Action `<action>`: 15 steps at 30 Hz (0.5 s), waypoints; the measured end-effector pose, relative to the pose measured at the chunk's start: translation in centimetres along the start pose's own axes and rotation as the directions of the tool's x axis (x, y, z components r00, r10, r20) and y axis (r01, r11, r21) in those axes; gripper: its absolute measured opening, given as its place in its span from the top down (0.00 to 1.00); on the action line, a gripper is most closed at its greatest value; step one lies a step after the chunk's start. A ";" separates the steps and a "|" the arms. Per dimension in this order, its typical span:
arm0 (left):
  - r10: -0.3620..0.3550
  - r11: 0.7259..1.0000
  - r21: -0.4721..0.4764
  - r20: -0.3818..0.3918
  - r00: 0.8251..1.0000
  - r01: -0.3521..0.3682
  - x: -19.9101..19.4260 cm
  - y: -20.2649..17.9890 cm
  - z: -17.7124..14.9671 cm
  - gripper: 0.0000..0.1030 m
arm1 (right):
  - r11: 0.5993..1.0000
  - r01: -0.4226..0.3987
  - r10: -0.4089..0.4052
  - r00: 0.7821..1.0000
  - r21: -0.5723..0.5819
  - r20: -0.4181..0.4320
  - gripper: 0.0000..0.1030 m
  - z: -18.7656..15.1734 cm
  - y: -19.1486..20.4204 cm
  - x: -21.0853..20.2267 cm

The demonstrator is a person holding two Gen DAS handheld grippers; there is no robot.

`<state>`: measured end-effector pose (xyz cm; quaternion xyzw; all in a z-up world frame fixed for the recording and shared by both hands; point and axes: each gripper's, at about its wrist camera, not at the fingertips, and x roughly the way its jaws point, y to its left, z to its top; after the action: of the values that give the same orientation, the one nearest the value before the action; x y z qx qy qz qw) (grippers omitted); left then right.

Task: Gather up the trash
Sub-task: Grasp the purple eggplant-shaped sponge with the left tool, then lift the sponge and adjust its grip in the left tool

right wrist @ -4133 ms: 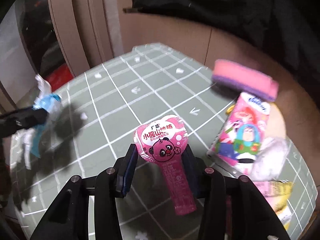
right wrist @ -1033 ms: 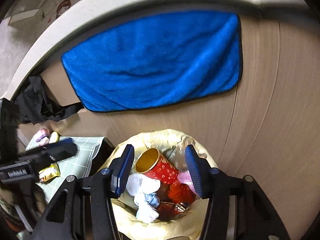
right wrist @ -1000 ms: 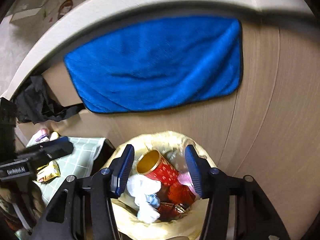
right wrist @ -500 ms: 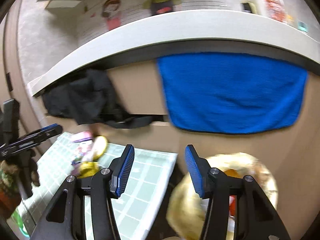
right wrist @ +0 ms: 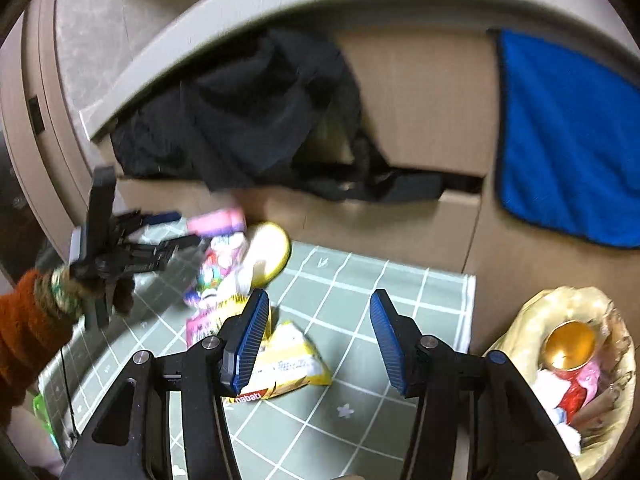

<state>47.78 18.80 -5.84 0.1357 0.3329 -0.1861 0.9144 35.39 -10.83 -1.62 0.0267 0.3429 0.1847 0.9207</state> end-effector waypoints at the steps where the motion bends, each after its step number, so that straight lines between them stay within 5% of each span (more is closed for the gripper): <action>1: -0.005 1.000 0.018 -0.018 1.000 0.005 0.9 0.2 0.1 0.31 | 1.000 0.004 -0.004 1.000 -0.005 -0.014 0.52 -0.2 0.1 0.5; 5: -0.016 1.000 0.010 -0.048 0.999 0.016 3.0 0.9 0.5 0.31 | 1.000 0.018 -0.019 0.999 -0.011 -0.051 0.52 -0.5 0.1 2.1; 9: -0.064 0.994 -0.098 -0.057 0.996 0.058 4.0 1.9 0.8 0.33 | 1.000 0.007 -0.006 0.997 0.008 -0.082 0.52 -0.7 -0.1 3.0; 15: -0.033 0.974 -0.225 -0.105 0.994 0.008 2.6 2.0 0.0 0.59 | 1.000 -0.019 0.018 0.995 -0.010 -0.095 0.52 -1.0 0.9 3.5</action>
<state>50.54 19.96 -7.32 0.0382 0.4020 -0.1492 0.9026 36.92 -8.86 -4.43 0.0161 0.3851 0.1959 0.9017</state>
